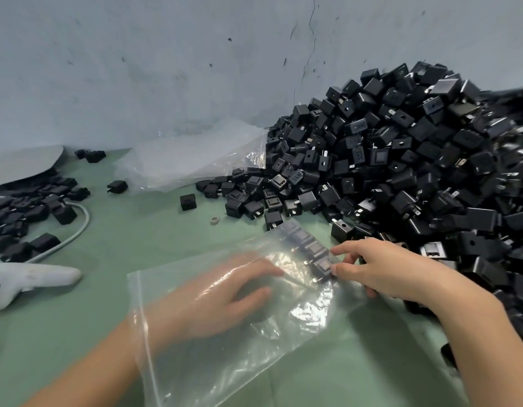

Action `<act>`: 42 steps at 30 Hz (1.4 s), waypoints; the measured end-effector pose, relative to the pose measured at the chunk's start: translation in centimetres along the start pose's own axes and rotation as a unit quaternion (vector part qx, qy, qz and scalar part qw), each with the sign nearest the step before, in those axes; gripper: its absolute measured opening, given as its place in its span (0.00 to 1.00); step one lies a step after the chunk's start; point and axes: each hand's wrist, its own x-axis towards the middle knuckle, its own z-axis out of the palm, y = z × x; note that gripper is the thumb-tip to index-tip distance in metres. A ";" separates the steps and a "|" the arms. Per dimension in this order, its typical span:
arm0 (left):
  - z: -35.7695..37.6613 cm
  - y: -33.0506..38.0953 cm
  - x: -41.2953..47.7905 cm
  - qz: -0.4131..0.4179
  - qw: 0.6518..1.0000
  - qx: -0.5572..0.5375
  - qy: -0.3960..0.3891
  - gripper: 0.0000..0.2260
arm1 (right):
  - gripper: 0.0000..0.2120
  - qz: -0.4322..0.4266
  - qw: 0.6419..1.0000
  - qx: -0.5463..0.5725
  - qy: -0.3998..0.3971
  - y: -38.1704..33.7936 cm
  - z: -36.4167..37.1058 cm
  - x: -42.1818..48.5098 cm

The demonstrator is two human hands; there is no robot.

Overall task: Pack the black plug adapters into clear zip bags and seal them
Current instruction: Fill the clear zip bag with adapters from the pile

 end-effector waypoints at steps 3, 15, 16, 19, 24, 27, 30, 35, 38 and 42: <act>-0.1 0.7 -0.7 0.000 0.999 -0.033 -0.009 0.17 | 0.21 0.000 1.000 -0.003 -0.005 -0.4 0.2 -0.1; 3.1 4.0 4.1 0.055 0.991 -0.119 -0.008 0.15 | 0.17 0.009 1.000 0.010 0.019 0.6 0.3 -0.2; 3.2 3.9 4.2 0.064 0.992 -0.111 -0.003 0.16 | 0.18 0.010 1.000 0.001 0.023 0.6 0.3 -0.2; 2.6 3.7 4.1 0.051 0.996 -0.077 -0.003 0.18 | 0.14 0.000 1.000 -0.011 0.027 0.5 0.3 -0.1; 0.0 0.7 -1.7 -0.036 0.997 -0.065 0.031 0.15 | 0.19 0.023 0.999 -0.032 0.035 -0.1 0.8 -0.4; -3.9 -1.8 -6.8 -0.204 0.917 -0.335 0.075 0.12 | 0.26 0.024 0.997 -0.055 0.044 -0.6 1.3 -0.6; -6.6 -4.4 -10.3 -0.299 0.832 -0.406 0.230 0.10 | 0.31 0.018 0.994 -0.094 0.061 -1.4 1.8 -0.8; -8.0 -5.1 -12.9 -0.360 0.762 -0.332 0.423 0.12 | 0.25 -0.019 0.977 0.085 0.193 -3.4 0.9 -1.9; -7.6 -1.6 -12.0 -0.269 0.801 -0.303 0.440 0.14 | 0.17 -0.018 0.896 0.422 0.135 -7.2 1.5 -2.6; -4.0 5.4 -8.9 -0.159 0.876 -0.334 0.310 0.06 | 0.20 -0.016 0.779 0.627 -0.021 -11.9 4.8 -3.3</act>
